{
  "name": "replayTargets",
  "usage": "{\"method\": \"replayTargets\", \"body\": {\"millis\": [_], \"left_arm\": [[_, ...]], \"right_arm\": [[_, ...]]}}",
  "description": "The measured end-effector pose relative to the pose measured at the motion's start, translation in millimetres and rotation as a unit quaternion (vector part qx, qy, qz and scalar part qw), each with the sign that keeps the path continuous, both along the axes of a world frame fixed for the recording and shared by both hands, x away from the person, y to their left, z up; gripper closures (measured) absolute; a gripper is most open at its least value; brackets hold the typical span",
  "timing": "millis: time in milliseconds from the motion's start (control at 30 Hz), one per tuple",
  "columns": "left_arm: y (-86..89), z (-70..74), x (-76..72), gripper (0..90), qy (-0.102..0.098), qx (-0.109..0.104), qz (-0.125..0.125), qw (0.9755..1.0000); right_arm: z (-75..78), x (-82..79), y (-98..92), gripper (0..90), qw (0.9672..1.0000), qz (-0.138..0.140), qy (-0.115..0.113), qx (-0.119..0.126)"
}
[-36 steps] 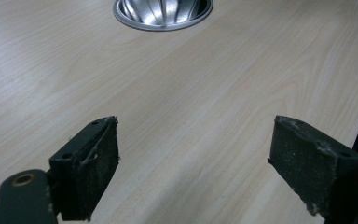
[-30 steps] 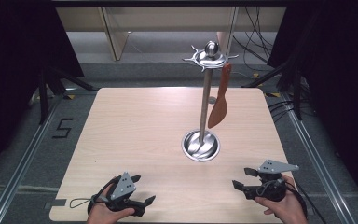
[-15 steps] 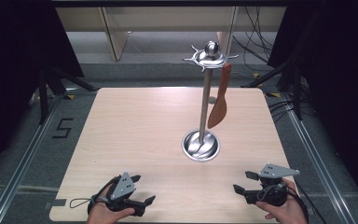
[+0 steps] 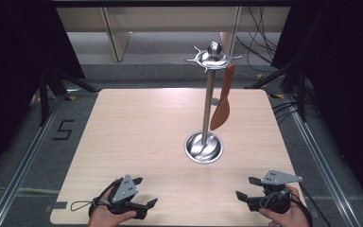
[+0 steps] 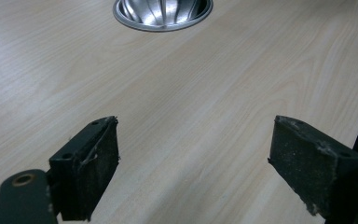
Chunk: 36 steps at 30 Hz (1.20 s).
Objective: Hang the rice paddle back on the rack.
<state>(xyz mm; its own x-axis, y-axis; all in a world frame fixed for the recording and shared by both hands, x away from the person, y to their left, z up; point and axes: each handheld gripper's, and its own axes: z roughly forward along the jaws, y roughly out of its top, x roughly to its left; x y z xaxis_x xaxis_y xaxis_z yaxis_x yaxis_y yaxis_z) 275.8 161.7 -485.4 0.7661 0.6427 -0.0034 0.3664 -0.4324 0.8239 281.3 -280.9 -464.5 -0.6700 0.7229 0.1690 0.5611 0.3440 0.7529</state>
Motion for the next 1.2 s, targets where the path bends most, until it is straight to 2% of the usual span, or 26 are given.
{"method": "replayTargets", "body": {"millis": [33,100,133,167,200,233,267,300,333,400,433,467,500,667,700,733,867,967,1000,1033,1133,1200], "left_arm": [[0.3,0.2,0.1,15.0,-0.002,0.002,-0.002,1.0],[-0.1,0.1,-0.7,15.0,0.0,0.002,0.002,1.0],[-0.2,0.1,-0.5,15.0,0.0,0.001,0.001,1.0],[-0.3,0.0,-0.5,15.0,0.001,0.001,0.001,1.0],[-0.6,-0.6,-0.3,15.0,-0.004,-0.001,0.0,1.0],[-0.8,-0.7,-0.4,15.0,-0.003,-0.002,0.001,1.0],[-0.8,-0.7,-0.4,15.0,-0.003,-0.002,0.001,1.0],[-0.6,-0.5,-0.3,15.0,-0.002,-0.001,-0.001,1.0],[-0.5,-0.4,-0.2,15.0,-0.002,-0.002,-0.001,1.0],[-0.8,-0.7,-0.4,15.0,-0.004,0.0,0.0,1.0],[-2.1,-1.4,-0.7,15.0,-0.002,-0.009,0.004,0.9999],[-2.0,-1.3,-0.6,15.0,-0.002,-0.008,0.003,1.0],[-1.9,-1.1,-0.4,15.0,-0.004,-0.006,0.001,1.0],[-1.6,-1.0,-0.4,15.0,-0.004,-0.001,0.0,1.0],[-1.6,-1.0,-0.4,14.9,-0.004,-0.001,0.0,1.0],[-1.5,-0.8,-0.5,15.0,-0.004,0.0,0.0,1.0],[-1.5,-0.8,-0.3,15.0,-0.003,0.0,-0.002,1.0],[-1.6,-0.8,-0.5,15.0,-0.004,0.0,0.0,1.0],[-1.6,-0.8,-0.4,15.0,-0.004,0.0,0.0,1.0],[-1.6,-0.9,-0.4,15.0,-0.004,0.0,0.0,1.0],[-1.3,-0.6,0.2,15.0,-0.006,0.003,-0.005,1.0],[-1.6,-0.9,-0.3,15.0,-0.001,-0.001,-0.002,1.0]], "right_arm": [[0.3,-2.2,0.8,26.5,0.9999,-0.008,0.007,-0.004],[-2.3,-2.8,2.6,25.8,1.0,-0.003,0.0,-0.004],[-3.0,-2.0,2.0,25.7,0.9999,0.005,-0.006,-0.012],[-3.5,-5.6,4.6,25.7,0.9999,-0.008,0.002,-0.006],[-5.7,-6.3,5.5,25.7,0.9999,0.001,0.003,-0.015],[-7.3,-5.4,5.1,25.6,0.9997,0.007,-0.005,-0.022],[-7.3,-5.4,5.1,25.6,0.9997,0.007,-0.005,-0.022],[-8.0,-8.4,7.6,25.5,0.9998,0.003,0.008,-0.018],[-9.0,-9.4,7.6,25.2,0.9997,0.003,0.0,-0.025],[-9.3,-10.0,6.4,25.2,0.9995,0.005,0.001,-0.03],[-9.3,-10.0,6.4,25.2,0.9995,0.005,0.001,-0.03],[-10.2,-9.4,5.7,25.2,0.9994,0.01,-0.007,-0.033],[-10.0,-12.7,7.4,25.2,0.9996,-0.004,0.009,-0.025],[-12.1,-12.8,4.7,25.1,0.9994,0.02,0.009,-0.028],[-12.1,-12.8,4.7,25.1,0.9994,0.02,0.009,-0.028],[-12.6,-14.7,5.7,25.1,0.9995,0.008,0.0,-0.03],[-12.6,-17.7,7.0,25.0,0.9996,-0.001,0.008,-0.028],[-12.8,-18.0,6.8,24.9,0.9996,-0.002,0.009,-0.028],[-13.1,-16.4,5.3,24.9,0.9994,0.004,-0.001,-0.033],[-13.1,-15.2,4.4,25.0,0.9993,0.017,0.012,-0.03],[-13.2,-15.1,4.4,24.9,0.9993,0.018,0.014,-0.03],[-13.4,-15.1,4.7,24.9,0.9993,0.017,0.013,-0.03]]}}
